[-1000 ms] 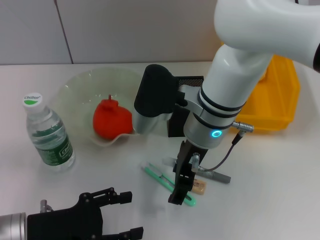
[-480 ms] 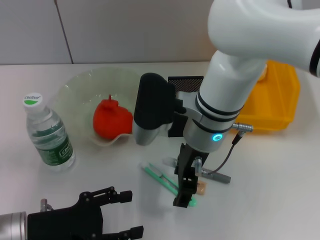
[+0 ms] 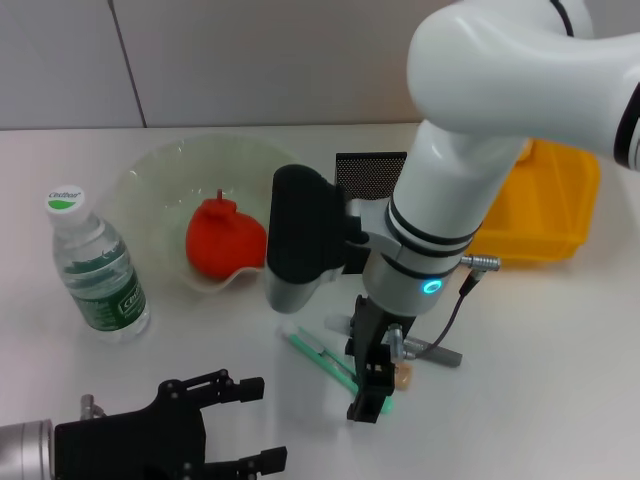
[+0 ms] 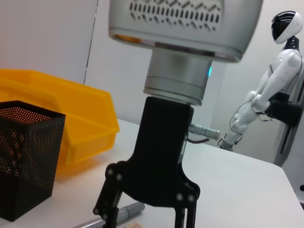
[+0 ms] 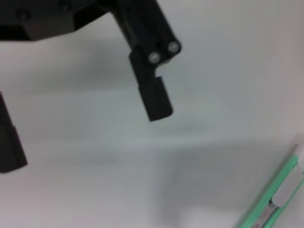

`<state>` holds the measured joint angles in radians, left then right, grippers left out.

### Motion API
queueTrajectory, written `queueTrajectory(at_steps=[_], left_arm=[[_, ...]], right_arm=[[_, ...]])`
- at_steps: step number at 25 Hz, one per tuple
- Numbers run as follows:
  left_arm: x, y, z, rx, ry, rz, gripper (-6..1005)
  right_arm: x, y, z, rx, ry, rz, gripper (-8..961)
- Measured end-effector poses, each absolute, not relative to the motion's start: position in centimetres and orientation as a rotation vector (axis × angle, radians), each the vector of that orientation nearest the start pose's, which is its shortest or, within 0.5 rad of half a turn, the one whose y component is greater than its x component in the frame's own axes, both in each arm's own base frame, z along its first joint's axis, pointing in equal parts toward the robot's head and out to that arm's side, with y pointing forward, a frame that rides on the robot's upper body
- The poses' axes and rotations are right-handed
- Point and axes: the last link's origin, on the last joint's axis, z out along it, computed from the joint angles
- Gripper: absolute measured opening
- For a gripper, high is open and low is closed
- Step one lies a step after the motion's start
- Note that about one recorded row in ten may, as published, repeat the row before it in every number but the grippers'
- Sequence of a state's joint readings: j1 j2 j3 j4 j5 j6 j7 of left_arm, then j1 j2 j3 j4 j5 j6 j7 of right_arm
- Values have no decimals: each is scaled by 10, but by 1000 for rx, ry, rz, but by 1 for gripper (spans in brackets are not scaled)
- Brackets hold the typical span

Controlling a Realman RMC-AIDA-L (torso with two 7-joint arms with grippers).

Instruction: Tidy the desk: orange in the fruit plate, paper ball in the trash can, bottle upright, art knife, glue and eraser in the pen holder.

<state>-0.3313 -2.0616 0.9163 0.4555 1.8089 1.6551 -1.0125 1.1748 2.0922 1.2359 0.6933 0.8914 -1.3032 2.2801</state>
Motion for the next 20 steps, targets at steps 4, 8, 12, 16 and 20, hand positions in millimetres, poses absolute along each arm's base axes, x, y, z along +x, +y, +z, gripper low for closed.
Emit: queueTrajectory(at_steps=[4, 8, 12, 16, 20], left_arm=[[-298, 240, -38, -2819, -494, -860, 802], [-298, 240, -38, -2818, -494, -861, 802], [-298, 240, -38, -2817, -494, -862, 802], [-298, 240, -38, -2818, -494, -864, 802], [-297, 240, -38, -2817, -492, -865, 802]], right_arm=[[98, 360, -127, -2992, 33, -944, 761], [96, 361, -127, -2988, 42, -930, 753], [96, 360, -128, -2991, 42, -925, 745], [96, 360, -129, -2994, 51, -914, 737], [98, 361, -129, -2988, 61, -916, 729]])
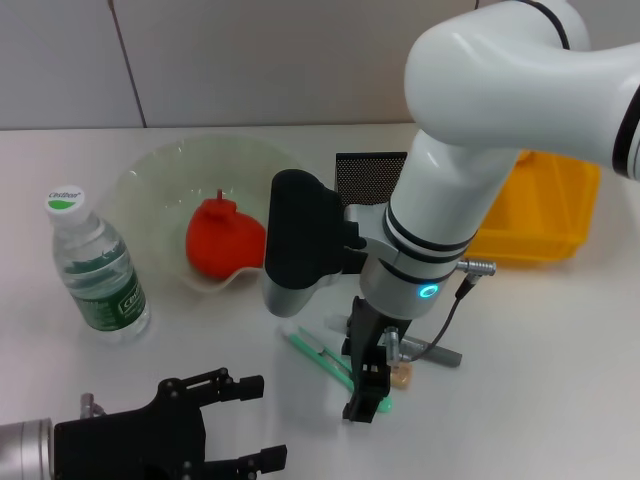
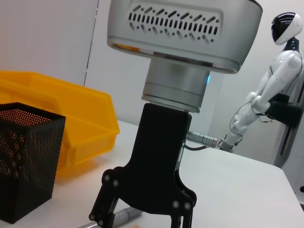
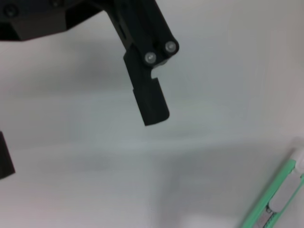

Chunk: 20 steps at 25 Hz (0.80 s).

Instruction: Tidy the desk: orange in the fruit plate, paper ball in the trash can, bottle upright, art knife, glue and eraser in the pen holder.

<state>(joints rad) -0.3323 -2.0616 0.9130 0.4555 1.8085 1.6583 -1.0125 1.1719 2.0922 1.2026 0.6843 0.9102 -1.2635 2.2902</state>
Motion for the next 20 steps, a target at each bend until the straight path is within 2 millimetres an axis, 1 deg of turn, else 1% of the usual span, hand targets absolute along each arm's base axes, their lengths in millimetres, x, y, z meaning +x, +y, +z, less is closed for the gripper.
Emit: queueTrajectory(at_steps=[20], left_arm=[[-296, 242, -37, -2808, -490, -876, 802]], right_arm=[[100, 361, -129, -2987, 40, -928, 688]])
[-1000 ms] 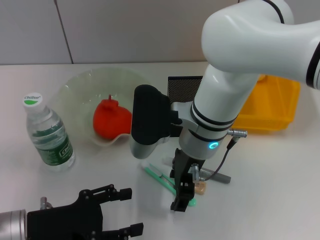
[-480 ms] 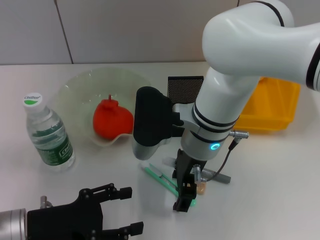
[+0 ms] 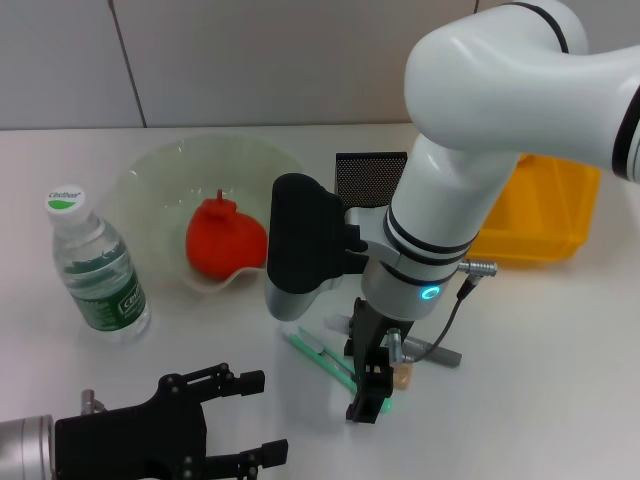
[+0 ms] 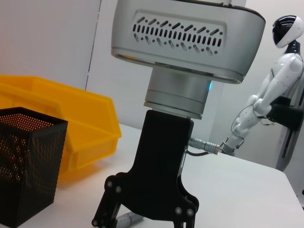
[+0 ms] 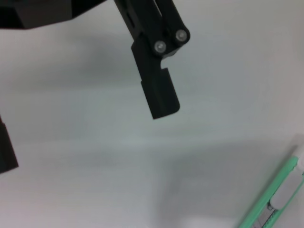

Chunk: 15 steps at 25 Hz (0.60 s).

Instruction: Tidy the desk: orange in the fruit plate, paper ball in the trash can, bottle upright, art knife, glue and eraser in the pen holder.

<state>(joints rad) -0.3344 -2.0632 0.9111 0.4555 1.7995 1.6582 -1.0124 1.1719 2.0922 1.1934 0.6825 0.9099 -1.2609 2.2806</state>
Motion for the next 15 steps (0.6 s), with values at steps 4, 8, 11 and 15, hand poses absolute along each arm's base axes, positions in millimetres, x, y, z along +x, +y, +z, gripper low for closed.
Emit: queueTrajectory(at_steps=[4, 8, 11, 15], left_arm=[[-296, 242, -37, -2807, -490, -875, 802], [-296, 242, -37, -2806, -491, -873, 802], [-296, 242, -37, -2805, -490, -874, 802], [-296, 243, -37, -2800, -490, -877, 802]], right_arm=[[100, 361, -129, -2987, 38, -926, 680], [100, 361, -130, -2985, 31, -934, 671], [102, 360, -131, -2979, 16, -945, 665], [103, 360, -131, -2976, 9, -951, 657]])
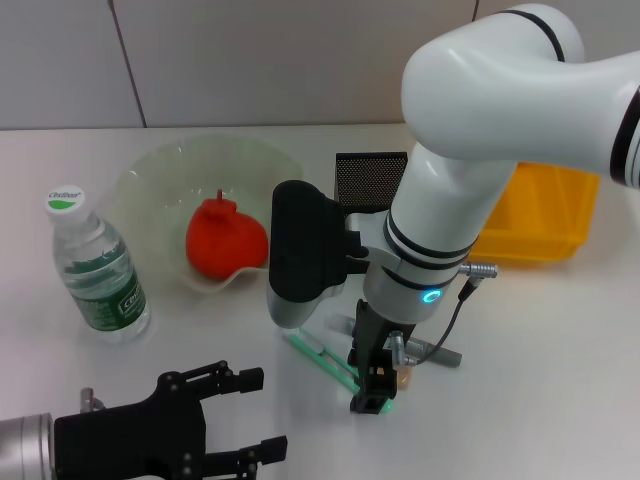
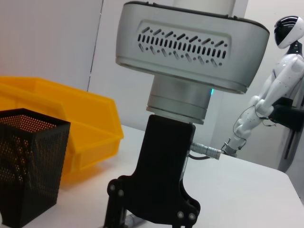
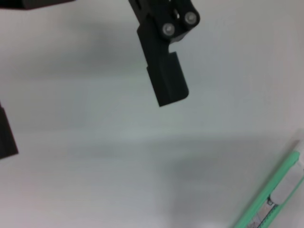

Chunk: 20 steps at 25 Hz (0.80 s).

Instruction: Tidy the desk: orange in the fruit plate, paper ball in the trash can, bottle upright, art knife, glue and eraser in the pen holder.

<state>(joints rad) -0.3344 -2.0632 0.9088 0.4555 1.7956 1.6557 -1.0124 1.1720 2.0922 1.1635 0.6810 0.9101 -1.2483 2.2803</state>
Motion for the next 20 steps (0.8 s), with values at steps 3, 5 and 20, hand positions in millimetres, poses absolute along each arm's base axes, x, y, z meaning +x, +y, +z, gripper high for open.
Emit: queueTrajectory(at_steps=[3, 5, 20], left_arm=[[-296, 243, -36, -2796, -491, -880, 802], [-296, 243, -36, -2794, -491, -881, 802], [-296, 243, -36, -2791, -491, -884, 802]], right_arm=[[102, 360, -131, -2976, 11, -949, 610], [103, 360, -131, -2976, 10, -950, 523], [102, 360, -132, -2980, 20, -943, 490]])
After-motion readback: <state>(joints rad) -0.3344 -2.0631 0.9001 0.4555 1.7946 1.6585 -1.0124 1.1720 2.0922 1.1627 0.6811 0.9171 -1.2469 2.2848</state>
